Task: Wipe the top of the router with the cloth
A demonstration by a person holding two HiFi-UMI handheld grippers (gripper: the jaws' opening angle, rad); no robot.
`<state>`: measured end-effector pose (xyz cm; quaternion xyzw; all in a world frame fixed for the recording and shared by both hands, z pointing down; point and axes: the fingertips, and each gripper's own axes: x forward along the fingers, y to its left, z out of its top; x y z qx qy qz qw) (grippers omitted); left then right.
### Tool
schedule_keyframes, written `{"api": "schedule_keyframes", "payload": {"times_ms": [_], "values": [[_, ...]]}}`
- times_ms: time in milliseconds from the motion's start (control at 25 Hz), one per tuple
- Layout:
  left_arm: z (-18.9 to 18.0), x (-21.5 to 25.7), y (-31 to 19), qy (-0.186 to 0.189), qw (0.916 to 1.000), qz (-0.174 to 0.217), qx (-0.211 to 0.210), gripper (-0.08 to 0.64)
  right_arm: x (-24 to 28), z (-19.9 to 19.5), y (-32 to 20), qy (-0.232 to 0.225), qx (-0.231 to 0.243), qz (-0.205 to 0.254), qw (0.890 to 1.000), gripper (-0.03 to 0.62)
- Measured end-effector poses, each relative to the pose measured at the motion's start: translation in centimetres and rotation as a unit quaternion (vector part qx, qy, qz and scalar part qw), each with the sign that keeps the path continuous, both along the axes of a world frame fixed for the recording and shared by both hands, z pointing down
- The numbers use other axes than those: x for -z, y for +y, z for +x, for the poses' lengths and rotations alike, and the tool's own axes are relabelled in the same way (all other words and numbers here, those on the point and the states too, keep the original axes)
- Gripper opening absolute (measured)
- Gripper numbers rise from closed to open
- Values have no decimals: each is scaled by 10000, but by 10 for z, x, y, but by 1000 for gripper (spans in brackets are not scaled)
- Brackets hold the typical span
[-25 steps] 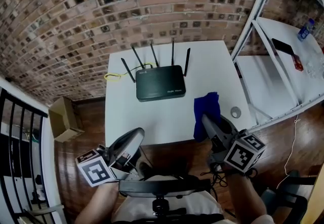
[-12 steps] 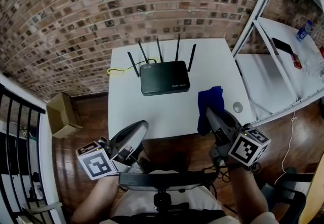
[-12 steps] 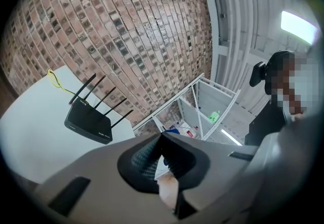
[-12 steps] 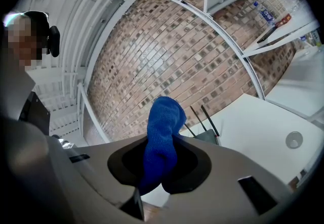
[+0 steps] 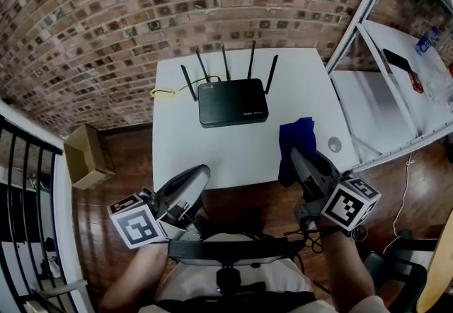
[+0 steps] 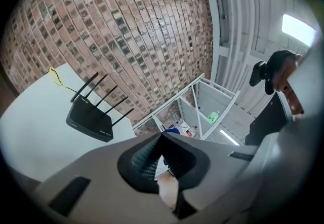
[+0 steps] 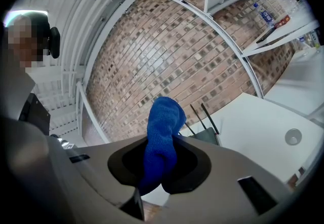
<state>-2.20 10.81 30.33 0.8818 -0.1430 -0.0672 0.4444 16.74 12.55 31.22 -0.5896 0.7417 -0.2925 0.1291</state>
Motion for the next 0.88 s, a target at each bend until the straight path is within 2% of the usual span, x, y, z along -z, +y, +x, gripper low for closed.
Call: {"api": "schedule_keyframes", "payload": {"times_ms": [880], "values": [[-1,-13,-2,-57,9999,-94,-60,17,-16,1,2,-1,-83,-108,9999,104]]}}
